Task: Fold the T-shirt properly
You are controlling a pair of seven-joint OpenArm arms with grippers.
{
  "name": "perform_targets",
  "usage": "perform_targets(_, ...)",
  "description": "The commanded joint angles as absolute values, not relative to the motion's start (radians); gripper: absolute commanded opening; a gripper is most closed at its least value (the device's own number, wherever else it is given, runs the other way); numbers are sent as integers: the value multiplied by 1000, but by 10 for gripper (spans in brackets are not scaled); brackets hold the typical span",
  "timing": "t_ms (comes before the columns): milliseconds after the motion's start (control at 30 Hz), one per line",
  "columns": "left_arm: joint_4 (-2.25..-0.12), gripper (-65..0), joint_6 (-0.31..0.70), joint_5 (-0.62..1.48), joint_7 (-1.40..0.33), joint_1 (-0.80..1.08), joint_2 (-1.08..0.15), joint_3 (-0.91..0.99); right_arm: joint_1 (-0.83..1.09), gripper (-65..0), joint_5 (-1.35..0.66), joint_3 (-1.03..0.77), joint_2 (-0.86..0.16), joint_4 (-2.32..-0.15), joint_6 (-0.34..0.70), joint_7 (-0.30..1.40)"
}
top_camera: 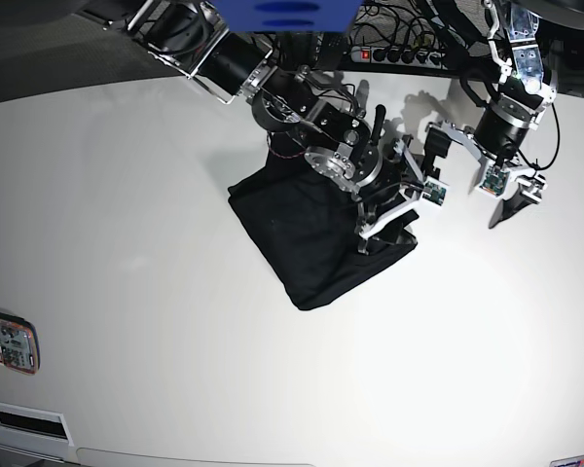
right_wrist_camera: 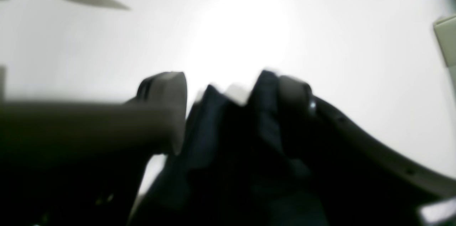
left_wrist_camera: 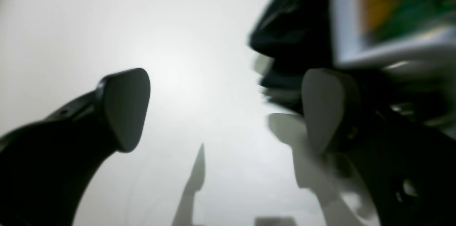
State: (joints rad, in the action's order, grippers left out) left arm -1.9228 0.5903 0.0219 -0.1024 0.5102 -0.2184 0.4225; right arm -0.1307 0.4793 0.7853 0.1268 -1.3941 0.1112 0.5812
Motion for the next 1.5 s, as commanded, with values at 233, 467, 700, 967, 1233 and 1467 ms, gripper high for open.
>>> perform_targets(233,-1940,0,610,33,-82,552,-223,236,-157,-273,469,627,153,-1641,90,529)
perform_targets(467,-1913,0,598,33,-82,567,-222,62,-160,-273,469,452,153,-1646,90,529)
perform_targets(700,-1925,0,452,35,-73,581,-223,104,-160,-273,469,443,153,-1650,90,529)
perform_targets(967,-1928,0,450,35,-73,621,-223,120,-163,-273,469,383,153,-1566,90,530)
perform_targets(1233,-1848,0,450,35,-73,616,-223,77,-265,-273,257,303,153,-1474,176,667)
perform_targets(1467,-1759,0,449,35,-73,556,-223,44,-390,-273,82,309,142,-1429,208,791)
